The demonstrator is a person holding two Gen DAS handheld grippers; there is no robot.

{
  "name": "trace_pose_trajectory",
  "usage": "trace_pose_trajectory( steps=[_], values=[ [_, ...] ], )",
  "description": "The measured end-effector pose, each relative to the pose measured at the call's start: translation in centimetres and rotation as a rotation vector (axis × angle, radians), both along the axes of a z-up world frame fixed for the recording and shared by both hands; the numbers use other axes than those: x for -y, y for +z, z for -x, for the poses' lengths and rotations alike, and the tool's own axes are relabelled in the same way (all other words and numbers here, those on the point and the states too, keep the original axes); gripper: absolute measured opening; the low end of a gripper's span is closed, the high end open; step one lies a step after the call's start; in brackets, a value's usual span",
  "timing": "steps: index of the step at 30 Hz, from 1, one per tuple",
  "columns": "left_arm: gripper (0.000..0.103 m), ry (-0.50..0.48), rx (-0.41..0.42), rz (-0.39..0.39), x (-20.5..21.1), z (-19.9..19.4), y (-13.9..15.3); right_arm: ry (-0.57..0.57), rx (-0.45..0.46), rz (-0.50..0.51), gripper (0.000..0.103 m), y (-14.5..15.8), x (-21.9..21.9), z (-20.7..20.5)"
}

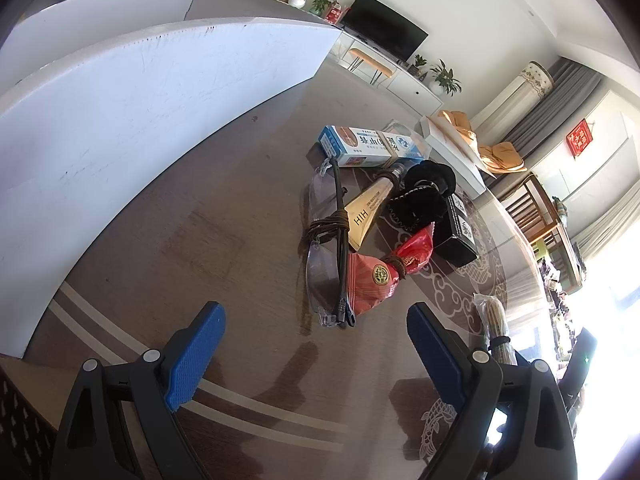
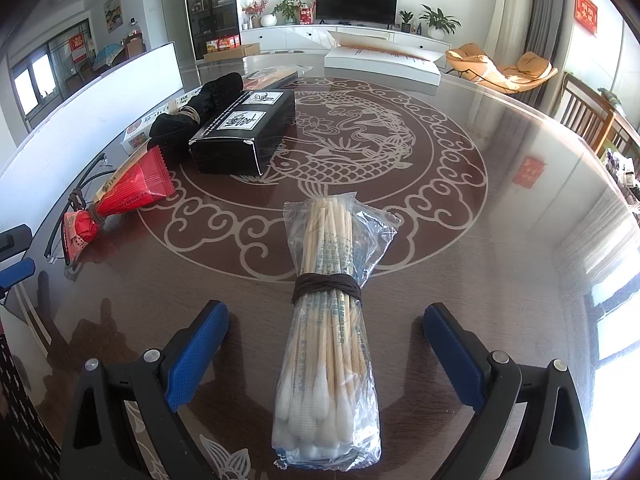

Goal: Organize objects
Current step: 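Grasp the clear eyeglasses by the cord with the left tool while the right tool holds the swabs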

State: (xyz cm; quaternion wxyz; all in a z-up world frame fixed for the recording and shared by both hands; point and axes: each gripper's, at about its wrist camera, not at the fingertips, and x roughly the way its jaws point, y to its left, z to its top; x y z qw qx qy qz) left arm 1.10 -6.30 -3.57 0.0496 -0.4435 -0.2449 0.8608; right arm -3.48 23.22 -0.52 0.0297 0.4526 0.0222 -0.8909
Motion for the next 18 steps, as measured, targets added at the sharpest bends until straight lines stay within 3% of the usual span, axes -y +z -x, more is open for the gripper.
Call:
trace_pose_trajectory(
  steps=[12,18],
  values=[
    [0.093,0.001,-0.001,-0.003,0.1,0.0,0.0,0.000,0.000,0.000,0.098,0.0,0.0,0.0],
    [0.093,0.043,-0.047,-0.135,2.1,-0.5,0.4,0.001,0.000,0.000,0.098,0.0,0.0,0.0]
  ],
)
